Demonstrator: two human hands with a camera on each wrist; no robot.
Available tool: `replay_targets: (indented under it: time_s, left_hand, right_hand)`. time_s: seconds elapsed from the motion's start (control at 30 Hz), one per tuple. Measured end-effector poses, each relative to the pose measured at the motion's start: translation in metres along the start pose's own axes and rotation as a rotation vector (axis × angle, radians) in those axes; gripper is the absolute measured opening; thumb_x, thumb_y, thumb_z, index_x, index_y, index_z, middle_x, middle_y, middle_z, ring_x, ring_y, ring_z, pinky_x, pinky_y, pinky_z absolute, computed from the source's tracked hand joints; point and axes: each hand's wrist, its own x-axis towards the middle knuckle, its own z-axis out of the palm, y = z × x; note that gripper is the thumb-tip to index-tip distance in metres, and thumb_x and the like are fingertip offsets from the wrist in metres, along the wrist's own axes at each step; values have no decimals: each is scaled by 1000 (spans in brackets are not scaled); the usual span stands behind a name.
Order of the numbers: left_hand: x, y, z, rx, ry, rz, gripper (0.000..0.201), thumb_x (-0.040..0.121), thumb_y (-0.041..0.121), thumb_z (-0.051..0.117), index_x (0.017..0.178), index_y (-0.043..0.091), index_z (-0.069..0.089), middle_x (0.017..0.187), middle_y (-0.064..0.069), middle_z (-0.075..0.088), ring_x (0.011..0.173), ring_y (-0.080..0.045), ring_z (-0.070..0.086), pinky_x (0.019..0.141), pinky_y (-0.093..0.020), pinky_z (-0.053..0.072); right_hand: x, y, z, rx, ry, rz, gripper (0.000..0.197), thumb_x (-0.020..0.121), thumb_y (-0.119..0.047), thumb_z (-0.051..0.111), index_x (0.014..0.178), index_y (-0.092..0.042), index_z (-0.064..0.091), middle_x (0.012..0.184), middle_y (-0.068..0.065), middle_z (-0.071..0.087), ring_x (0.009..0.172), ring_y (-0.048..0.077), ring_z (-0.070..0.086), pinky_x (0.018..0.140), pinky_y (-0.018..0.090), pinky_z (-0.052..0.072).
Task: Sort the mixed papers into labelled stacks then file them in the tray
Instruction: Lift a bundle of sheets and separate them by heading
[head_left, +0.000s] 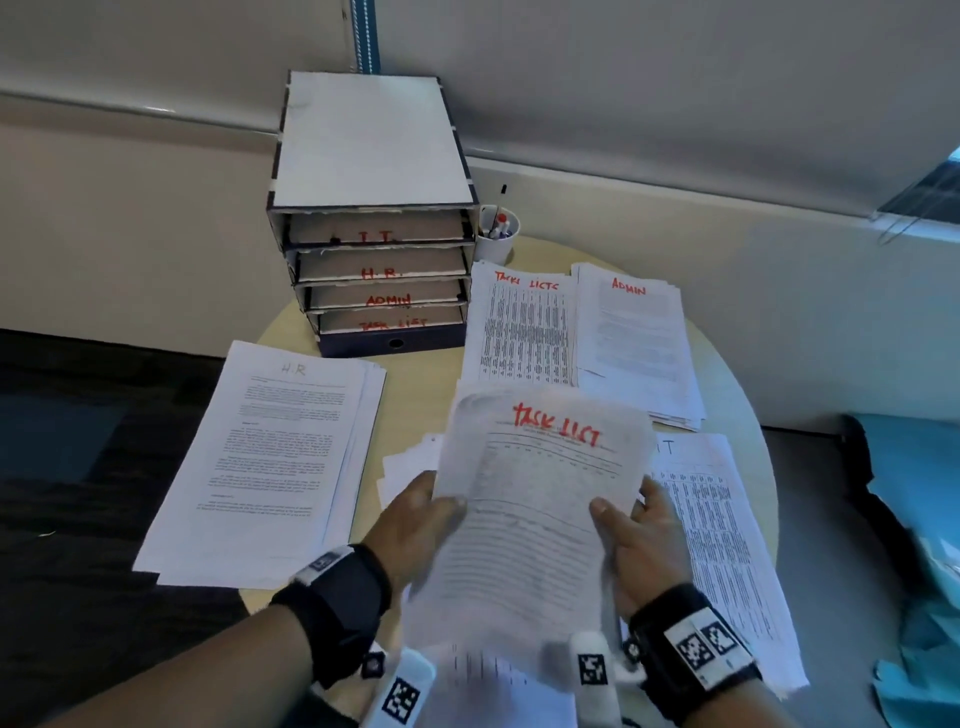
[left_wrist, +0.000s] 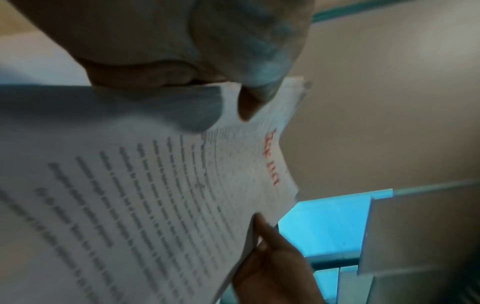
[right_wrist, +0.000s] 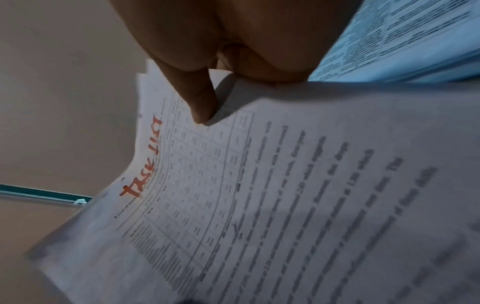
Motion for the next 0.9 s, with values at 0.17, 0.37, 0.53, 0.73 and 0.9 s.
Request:
replay_targets:
  time_s: [0.17,0.37,0.53,0.73,0.9]
  left_hand:
    - [-4,15,-10,391,145,179,14,95,22,49,106,27,55,95,6,69,88,-14,66,83,-38,56]
    - [-16,84,-1,1167,137,481,10,98,19,37,99,18,47,93,-4,58,78,-23,51,67,-34,41]
    - [-35,114,20,1410,69,699,20,94,17,41,108,20,56,106,-4,65,94,-29,62,73,-36,40]
    - [-19,92,-55,1099,515,357,37,83,33,61,118,26,52,118,2,55,114,-27,53,93,-42,44]
    - [-8,51,-58,109,40,-57,61,60,48,78,111,26,55,109,-2,55,102,-21,53,83,-34,44]
  right_hand:
    - [-14,-25,15,-324,91,-128,68,86,0,70,142,-27,41,121,10,67,110,26,66,96,50,53]
    - [-69,-80,51,-1245,-173,-1318,58,73,-16,80,128,-12,60,126,8,60,121,27,56,107,53,41]
    - [-68,-100,84,-1796,-351,-906,26,90,-20,52,114,-28,58,102,-2,68,96,24,67,76,32,43]
    - [-13,-102,18,-1395,-237,-494,12,79,-16,61,69,-19,56,65,2,61,66,22,60,62,38,49]
    - [-17,-97,-1,-814,-172,-310,14,85,-11,68,89,-24,73,87,0,76,86,30,69,80,47,55]
